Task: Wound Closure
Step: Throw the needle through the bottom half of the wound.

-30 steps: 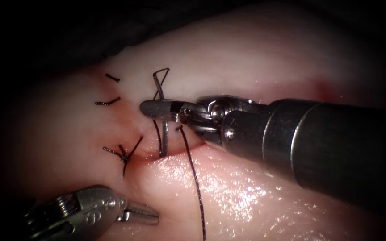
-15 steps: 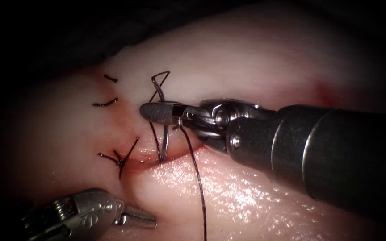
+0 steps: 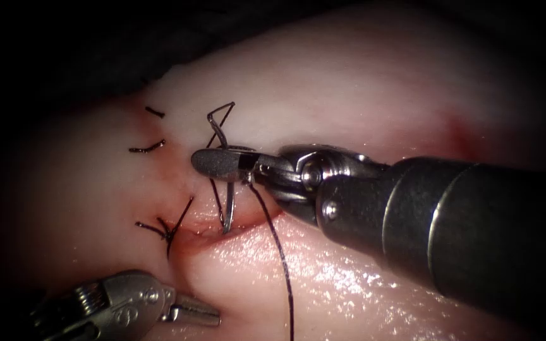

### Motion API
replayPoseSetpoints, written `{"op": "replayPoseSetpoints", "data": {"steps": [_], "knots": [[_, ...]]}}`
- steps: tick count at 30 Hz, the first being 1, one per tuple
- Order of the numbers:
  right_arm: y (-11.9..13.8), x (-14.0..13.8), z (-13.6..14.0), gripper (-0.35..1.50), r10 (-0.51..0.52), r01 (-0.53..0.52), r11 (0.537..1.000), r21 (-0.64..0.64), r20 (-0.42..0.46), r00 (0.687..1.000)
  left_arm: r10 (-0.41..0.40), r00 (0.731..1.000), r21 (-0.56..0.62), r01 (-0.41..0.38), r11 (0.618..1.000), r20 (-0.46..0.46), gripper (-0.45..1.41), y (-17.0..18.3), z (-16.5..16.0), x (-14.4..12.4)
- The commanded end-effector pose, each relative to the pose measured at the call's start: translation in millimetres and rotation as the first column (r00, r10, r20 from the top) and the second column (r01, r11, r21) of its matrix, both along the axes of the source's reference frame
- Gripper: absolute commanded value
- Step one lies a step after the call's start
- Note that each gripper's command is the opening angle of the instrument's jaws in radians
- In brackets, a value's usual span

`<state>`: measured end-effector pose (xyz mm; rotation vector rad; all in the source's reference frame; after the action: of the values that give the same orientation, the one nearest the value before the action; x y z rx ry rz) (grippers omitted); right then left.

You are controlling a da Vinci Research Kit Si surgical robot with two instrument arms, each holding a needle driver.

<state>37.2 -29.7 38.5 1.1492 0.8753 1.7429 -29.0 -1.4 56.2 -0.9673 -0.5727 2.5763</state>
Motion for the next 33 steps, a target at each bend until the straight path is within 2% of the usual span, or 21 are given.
{"op": "replayPoseSetpoints", "data": {"steps": [1,18,26,28,33], "knots": [[0.3,1.4,-0.5,-0.35,-0.005,0.005,1.000,0.000,-0.011,1.000,-0.001,1.000,-0.004,0.001,1.000,0.001,-0.45,0.9,0.3,-0.6],[-1.6,2.2,-1.3,-0.35,-0.006,0.008,0.999,0.046,-0.044,0.999,-0.003,1.000,-0.002,0.003,1.000,0.001,-0.45,1.1,0.3,-0.7],[-2.1,2.2,-1.3,-0.35,0.035,-0.024,0.989,0.149,-0.071,0.997,-0.004,1.000,-0.001,0.004,1.000,0.000,-0.45,1.2,0.3,-0.8],[-2.6,2.5,-1.3,-0.35,0.051,-0.030,0.979,0.203,-0.101,0.994,-0.005,1.000,-0.001,0.005,1.000,0.000,-0.45,1.3,0.3,-0.9],[-3.1,3.0,-1.3,-0.35,0.052,-0.023,0.971,0.237,-0.119,0.992,-0.006,1.000,-0.001,0.006,1.000,-0.001,-0.45,1.3,0.3,-1.0]]}}
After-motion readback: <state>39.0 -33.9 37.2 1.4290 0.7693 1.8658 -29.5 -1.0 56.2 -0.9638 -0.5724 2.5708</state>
